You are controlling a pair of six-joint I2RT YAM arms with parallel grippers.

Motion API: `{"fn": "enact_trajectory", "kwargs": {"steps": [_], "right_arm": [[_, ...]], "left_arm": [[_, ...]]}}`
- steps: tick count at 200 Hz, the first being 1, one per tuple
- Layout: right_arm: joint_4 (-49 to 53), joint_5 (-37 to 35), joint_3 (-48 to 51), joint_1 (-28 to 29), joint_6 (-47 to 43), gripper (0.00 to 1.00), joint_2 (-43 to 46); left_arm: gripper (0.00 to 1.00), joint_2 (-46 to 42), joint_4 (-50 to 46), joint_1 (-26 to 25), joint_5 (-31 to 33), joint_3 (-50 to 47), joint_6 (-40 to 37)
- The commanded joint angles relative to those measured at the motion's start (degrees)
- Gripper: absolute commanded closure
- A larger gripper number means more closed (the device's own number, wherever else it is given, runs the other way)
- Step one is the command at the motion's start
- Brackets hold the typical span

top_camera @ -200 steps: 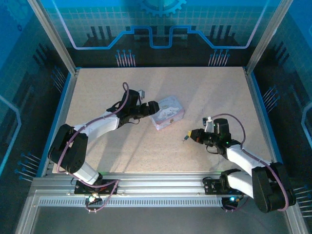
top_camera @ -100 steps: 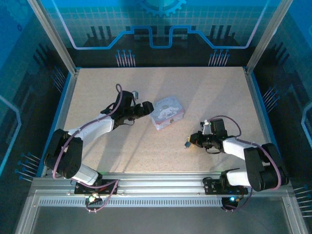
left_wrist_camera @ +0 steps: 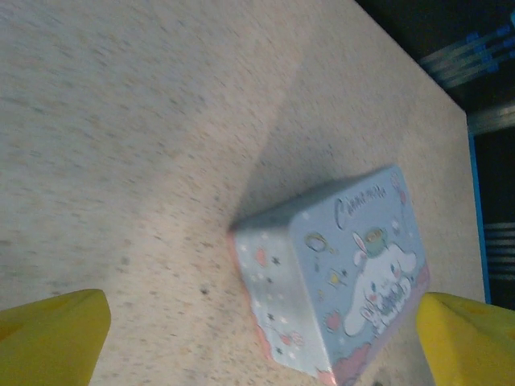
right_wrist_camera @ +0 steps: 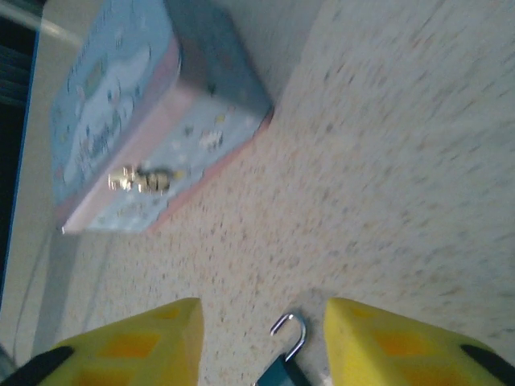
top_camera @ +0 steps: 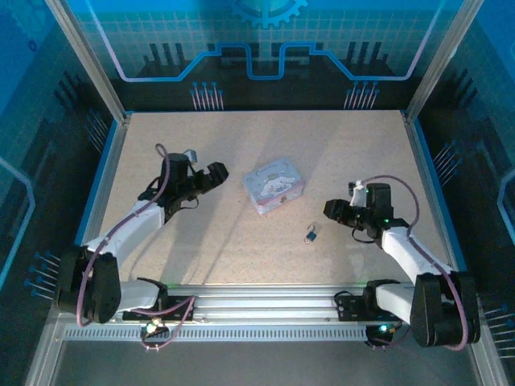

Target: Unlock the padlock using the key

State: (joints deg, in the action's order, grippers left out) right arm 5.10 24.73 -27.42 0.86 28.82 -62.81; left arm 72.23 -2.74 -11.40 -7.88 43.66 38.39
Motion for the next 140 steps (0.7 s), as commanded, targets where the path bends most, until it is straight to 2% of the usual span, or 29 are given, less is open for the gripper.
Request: {"fn": "enact_trajectory", "kwargs": {"steps": [1, 24, 45, 78, 140], "right_arm": [[5.7, -7.2, -3.6, -3.2, -6.4, 0.46, 3.7], [5.4, -15.9, -4.6, -5.8, -11.2, 0.22, 6.3], [0.3, -21.8, -2.7, -8.1, -15.0, 0.0, 7.2], [-19.7, -23.7, 5.4, -9.5, -19.3, 0.0, 5.6], [-45.8, -19.6, 8.5, -7.7, -19.2, 0.0, -9.9]], "left_arm": [[0.01, -5.1, 0.4, 2.9, 5.0, -3.0, -3.7], [0.01, -10.1, 1.5, 4.5, 12.1, -6.4, -7.9], [0.01, -13.4, 5.6, 5.1, 18.0, -10.5, -12.6], [0.01, -16.0, 19.2, 5.1, 24.7, -19.5, -19.9], [0.01, -11.5, 30.8, 5.2, 25.3, -23.6, -30.3]]}}
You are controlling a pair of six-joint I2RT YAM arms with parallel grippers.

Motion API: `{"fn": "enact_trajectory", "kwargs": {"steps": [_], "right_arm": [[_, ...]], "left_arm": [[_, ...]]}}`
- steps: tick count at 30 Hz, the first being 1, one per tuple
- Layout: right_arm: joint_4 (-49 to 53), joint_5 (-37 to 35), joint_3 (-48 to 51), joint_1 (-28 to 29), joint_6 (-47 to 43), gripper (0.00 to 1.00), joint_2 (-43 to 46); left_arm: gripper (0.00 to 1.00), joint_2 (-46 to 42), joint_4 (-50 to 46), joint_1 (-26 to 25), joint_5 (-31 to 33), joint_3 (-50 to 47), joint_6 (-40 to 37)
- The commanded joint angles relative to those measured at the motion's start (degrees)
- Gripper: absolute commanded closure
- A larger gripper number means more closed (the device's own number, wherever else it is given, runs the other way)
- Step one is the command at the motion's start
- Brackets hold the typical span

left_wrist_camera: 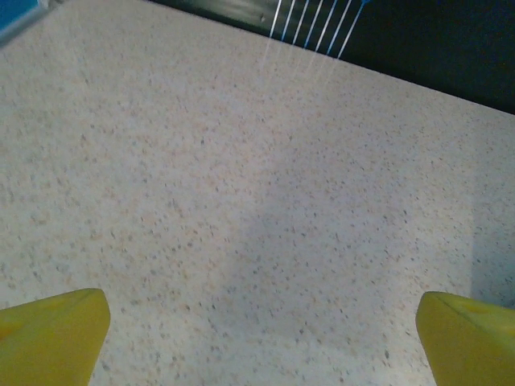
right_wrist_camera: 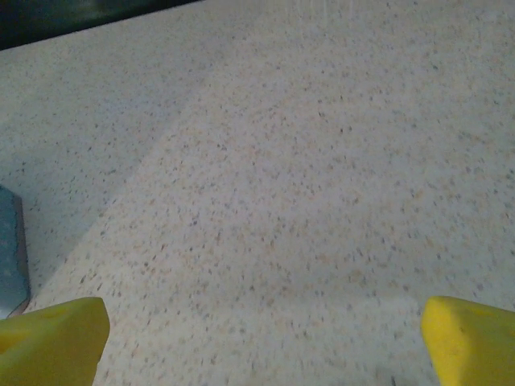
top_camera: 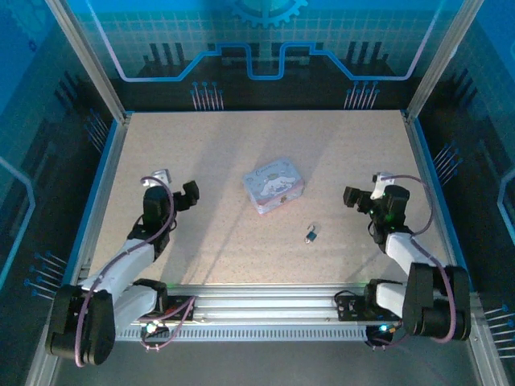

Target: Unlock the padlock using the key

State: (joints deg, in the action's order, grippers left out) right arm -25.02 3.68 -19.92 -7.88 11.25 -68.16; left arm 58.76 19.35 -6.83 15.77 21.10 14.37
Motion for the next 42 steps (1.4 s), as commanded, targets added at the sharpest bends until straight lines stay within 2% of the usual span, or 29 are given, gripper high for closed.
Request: {"fn": "enact_trajectory", "kwargs": {"steps": [1, 11, 14, 16, 18, 19, 22, 26, 42], "right_arm": [[-15.9, 1.5, 1.0, 1.2, -1.8, 0.0, -4.8], [-26.6, 1.6, -0.1, 7.1, -9.9, 0.0, -17.3], [-21.4, 1.0, -3.2, 7.6, -10.2, 0.0, -17.8], [-19.1, -2.2, -4.5, 9.1, -11.1, 0.0, -18.0], [-18.4, -3.2, -4.7, 9.6, -11.2, 0.0, -18.0], [-18.4, -3.4, -4.8, 9.7, -11.2, 0.0, -18.0], [-18.1, -3.9, -4.8, 9.9, -11.4, 0.0, -18.0], [-18.1, -5.9, -4.9, 11.2, -12.1, 0.0, -18.1], [-18.0, -5.6, -5.0, 11.0, -12.0, 0.0, -18.1]], "left_arm": [[0.01, 2.1, 9.0, 0.6, 1.7, -1.1, -6.4], [0.01, 17.9, 30.5, 1.7, -3.5, -4.0, -15.6], [0.01, 21.6, 34.2, 2.8, -7.0, -3.5, -17.1], [0.01, 26.1, 36.2, 4.1, -9.1, -2.7, -16.3], [0.01, 31.5, 42.9, 4.5, -9.9, -2.8, -17.0], [0.01, 29.8, 38.2, 4.8, -10.0, -2.1, -15.9], [0.01, 29.9, 32.1, 6.1, -10.4, 1.2, -14.5], [0.01, 30.0, 33.0, 7.0, -11.9, 0.9, -13.8], [0.01, 30.0, 33.0, 6.9, -11.7, 0.9, -13.9]]}}
